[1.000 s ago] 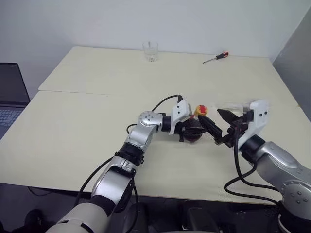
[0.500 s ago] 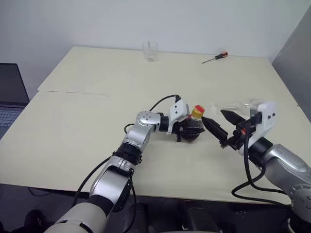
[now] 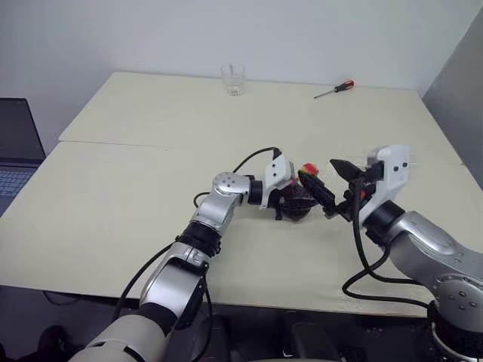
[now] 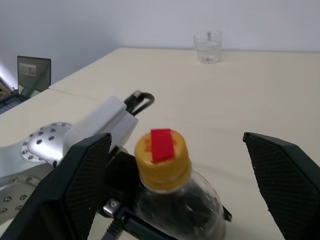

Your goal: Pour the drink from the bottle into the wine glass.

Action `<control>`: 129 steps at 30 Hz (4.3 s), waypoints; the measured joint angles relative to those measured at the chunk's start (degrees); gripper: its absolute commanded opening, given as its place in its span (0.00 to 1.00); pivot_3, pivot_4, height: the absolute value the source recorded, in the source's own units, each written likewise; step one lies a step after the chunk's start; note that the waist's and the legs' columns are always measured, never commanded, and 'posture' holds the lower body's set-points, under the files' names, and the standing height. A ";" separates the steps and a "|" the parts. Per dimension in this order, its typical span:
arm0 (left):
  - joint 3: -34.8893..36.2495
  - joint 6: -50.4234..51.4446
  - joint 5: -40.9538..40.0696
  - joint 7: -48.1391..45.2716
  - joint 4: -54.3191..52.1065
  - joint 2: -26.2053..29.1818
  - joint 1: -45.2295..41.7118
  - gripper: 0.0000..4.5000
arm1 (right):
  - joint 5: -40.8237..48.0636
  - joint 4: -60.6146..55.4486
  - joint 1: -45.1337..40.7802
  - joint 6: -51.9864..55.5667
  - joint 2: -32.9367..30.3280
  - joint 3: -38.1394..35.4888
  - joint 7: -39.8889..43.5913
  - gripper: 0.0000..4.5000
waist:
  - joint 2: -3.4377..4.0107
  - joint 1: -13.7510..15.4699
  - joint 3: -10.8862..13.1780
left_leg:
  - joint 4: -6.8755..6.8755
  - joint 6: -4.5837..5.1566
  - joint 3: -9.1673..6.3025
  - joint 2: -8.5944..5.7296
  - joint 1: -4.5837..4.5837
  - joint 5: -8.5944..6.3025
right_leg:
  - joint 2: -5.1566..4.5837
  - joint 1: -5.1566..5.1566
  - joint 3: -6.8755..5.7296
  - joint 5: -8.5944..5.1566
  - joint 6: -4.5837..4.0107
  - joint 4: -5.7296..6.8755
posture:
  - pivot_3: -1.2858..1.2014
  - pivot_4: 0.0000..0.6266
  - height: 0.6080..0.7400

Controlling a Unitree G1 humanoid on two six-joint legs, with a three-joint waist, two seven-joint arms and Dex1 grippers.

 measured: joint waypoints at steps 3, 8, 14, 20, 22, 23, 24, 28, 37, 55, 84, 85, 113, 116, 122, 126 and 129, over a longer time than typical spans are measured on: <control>0.00 0.00 0.00 0.00 -0.01 0.04 0.02 0.28 | -0.54 1.54 -1.60 0.00 0.63 0.77 -0.77 1.00 | 0.00 -0.03 0.00 | 0.01 0.00 0.02 0.00 0.00 0.00 | 0.00 0.00 0.04 0.00 0.00 -0.01 | 0.52 0.24 1.00; 0.00 0.00 0.00 0.00 -0.02 0.08 0.07 0.28 | -2.62 3.39 -2.79 -0.07 1.40 1.83 -0.98 1.00 | 0.00 0.04 0.00 | 0.01 0.00 0.01 0.00 0.00 0.00 | -0.01 0.00 0.03 0.00 0.00 -0.01 | 0.52 0.24 1.00; 0.00 0.00 0.00 -0.01 -0.04 0.08 0.13 0.28 | -4.73 4.31 -2.87 0.00 1.89 2.13 -0.96 1.00 | 0.00 0.05 0.00 | 0.01 0.00 0.01 0.00 0.00 0.00 | -0.01 0.00 0.02 0.00 0.00 -0.01 | 0.52 0.24 1.00; 0.00 0.00 -0.01 0.00 -0.04 0.02 0.13 0.28 | -6.16 4.75 -4.60 0.85 2.12 2.27 -1.19 1.00 | 0.00 0.04 0.00 | 0.01 0.00 0.01 0.00 0.00 0.00 | -0.01 0.00 0.02 0.00 0.00 0.00 | 0.52 0.24 1.00; 0.00 0.00 0.00 0.03 -0.04 0.02 0.13 0.28 | -6.56 4.85 -4.60 1.39 2.23 2.27 -1.38 1.00 | 0.00 0.04 0.00 | 0.00 0.00 0.02 0.00 0.00 0.00 | -0.01 -0.01 0.03 0.00 0.00 -0.01 | 0.52 0.24 1.00; 0.00 0.00 0.00 0.06 -0.04 0.00 0.13 0.28 | -6.67 4.84 -4.60 1.67 2.41 2.27 -1.54 1.00 | 0.00 0.04 0.00 | 0.00 0.00 0.02 0.00 0.00 0.00 | -0.01 0.00 0.03 0.00 0.00 -0.01 | 0.52 0.24 1.00; 0.00 0.00 0.00 0.08 -0.04 -0.02 0.13 0.28 | -6.69 4.84 -4.58 1.92 2.55 2.27 -1.68 1.00 | 0.00 0.04 0.00 | 0.00 0.00 0.02 0.00 0.00 0.00 | -0.01 -0.01 0.03 0.00 0.00 -0.01 | 0.52 0.24 1.00; 0.00 0.00 0.00 0.16 -0.04 -0.17 0.13 0.28 | -6.68 4.66 -4.25 2.58 2.78 2.20 -2.01 1.00 | 0.00 0.04 0.00 | 0.01 0.00 0.01 0.00 0.00 0.00 | -0.01 -0.01 0.02 0.00 0.00 0.00 | 0.52 0.24 1.00; -0.04 0.00 0.09 1.10 0.18 -0.59 0.12 0.28 | -5.09 2.61 1.86 1.51 2.59 -0.99 0.84 1.00 | 0.00 0.05 0.00 | 0.01 0.00 0.02 0.00 -0.01 0.00 | -0.01 0.00 0.03 0.00 0.00 -0.01 | 0.52 0.24 1.00; 0.08 -0.18 0.05 1.03 0.49 -0.34 0.09 0.28 | 1.17 0.22 10.77 0.91 -4.89 -7.85 6.98 1.00 | 0.00 -0.03 0.00 | 0.00 0.00 -0.01 -0.02 0.01 0.00 | -0.01 0.00 0.03 0.00 0.00 0.00 | 0.52 0.24 1.00; 0.45 -0.44 0.04 0.94 1.48 -0.25 0.03 0.28 | -3.22 4.66 -2.58 -0.18 -0.89 2.52 2.37 1.00 | 0.00 0.05 0.00 | 0.02 0.00 0.00 -0.02 0.00 0.00 | -0.02 0.01 0.03 0.00 0.01 -0.01 | 0.52 0.24 1.00; 0.45 -0.44 0.04 0.94 1.48 -0.30 0.03 0.28 | -3.85 5.10 -2.90 -0.18 -0.44 2.59 2.42 1.00 | 0.00 0.05 0.00 | 0.01 0.00 0.00 -0.02 0.00 0.00 | -0.01 0.01 0.03 0.00 0.00 -0.01 | 0.52 0.24 1.00; 0.44 -0.35 0.06 1.02 1.47 -0.24 0.03 0.28 | -8.26 6.76 -2.43 0.10 1.42 1.32 5.59 1.00 | 0.00 0.05 0.00 | 0.01 0.00 0.01 -0.02 0.00 0.00 | -0.01 0.01 0.02 0.00 0.00 -0.01 | 0.52 0.24 1.00; 0.44 -0.35 0.06 1.02 1.47 -0.25 0.03 0.28 | -7.66 6.30 -2.03 0.16 1.21 0.60 5.87 1.00 | 0.00 0.05 0.00 | 0.01 0.00 0.01 -0.02 0.00 0.00 | -0.02 0.01 0.03 0.00 0.00 -0.01 | 0.52 0.24 1.00; 0.43 -0.35 0.07 0.99 1.47 -0.29 0.03 0.28 | -6.51 5.24 -0.73 0.24 0.59 -0.52 6.22 1.00 | 0.00 0.03 0.00 | 0.01 0.00 0.00 -0.02 0.01 0.00 | -0.01 0.01 0.02 0.00 0.00 0.00 | 0.52 0.24 1.00; 0.43 -0.35 0.07 0.97 1.47 -0.29 0.03 0.28 | -5.97 4.33 0.11 0.40 0.42 -1.00 6.10 1.00 | 0.00 0.03 0.00 | 0.01 0.00 0.01 -0.02 0.01 0.00 | -0.01 0.01 0.03 0.00 0.00 0.00 | 0.52 0.24 1.00; 0.43 -0.35 0.08 0.96 1.47 -0.28 0.03 0.28 | -5.35 3.94 0.75 0.50 0.10 -1.52 6.12 1.00 | 0.00 0.04 0.00 | 0.01 0.00 0.00 -0.02 0.00 0.00 | -0.02 0.01 0.02 0.00 0.00 -0.01 | 0.52 0.24 1.00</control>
